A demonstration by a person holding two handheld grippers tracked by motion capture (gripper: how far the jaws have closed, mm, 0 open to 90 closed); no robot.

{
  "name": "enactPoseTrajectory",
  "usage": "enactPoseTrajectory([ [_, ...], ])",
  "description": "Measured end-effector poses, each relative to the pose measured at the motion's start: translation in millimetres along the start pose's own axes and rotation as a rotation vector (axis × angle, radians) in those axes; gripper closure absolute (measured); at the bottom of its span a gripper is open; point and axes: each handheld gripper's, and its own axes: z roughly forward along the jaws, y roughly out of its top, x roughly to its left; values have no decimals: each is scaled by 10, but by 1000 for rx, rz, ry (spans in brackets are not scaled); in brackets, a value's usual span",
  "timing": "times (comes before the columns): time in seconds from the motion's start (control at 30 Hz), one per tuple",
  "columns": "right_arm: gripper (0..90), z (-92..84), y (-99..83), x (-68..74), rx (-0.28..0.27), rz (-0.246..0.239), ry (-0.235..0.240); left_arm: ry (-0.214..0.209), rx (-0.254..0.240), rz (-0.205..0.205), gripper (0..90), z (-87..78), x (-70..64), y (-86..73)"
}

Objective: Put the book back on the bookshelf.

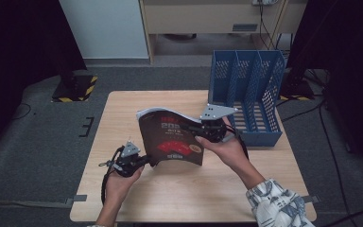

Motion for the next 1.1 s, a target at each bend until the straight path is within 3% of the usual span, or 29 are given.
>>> enactPoseTrajectory([
  [0.23,870,2,54,37,37,-24,-15,-5,-11,-28,845,12,44,-36],
  [0.3,870,2,66,38,39,-18,-18,0,-17,-42,702,22,57,-52],
  [0.43,871,11,143,56,54,-4,-24,58,-11,-92,449,61,95,-112],
  [0.67,871,1,238,64,53,6,-46,99,-23,-120,323,42,142,-161],
  [0.83,871,-10,285,44,52,12,-60,139,6,-109,262,15,179,-203],
  [1.1,871,1,404,12,51,22,-83,188,29,-132,137,27,241,-249],
])
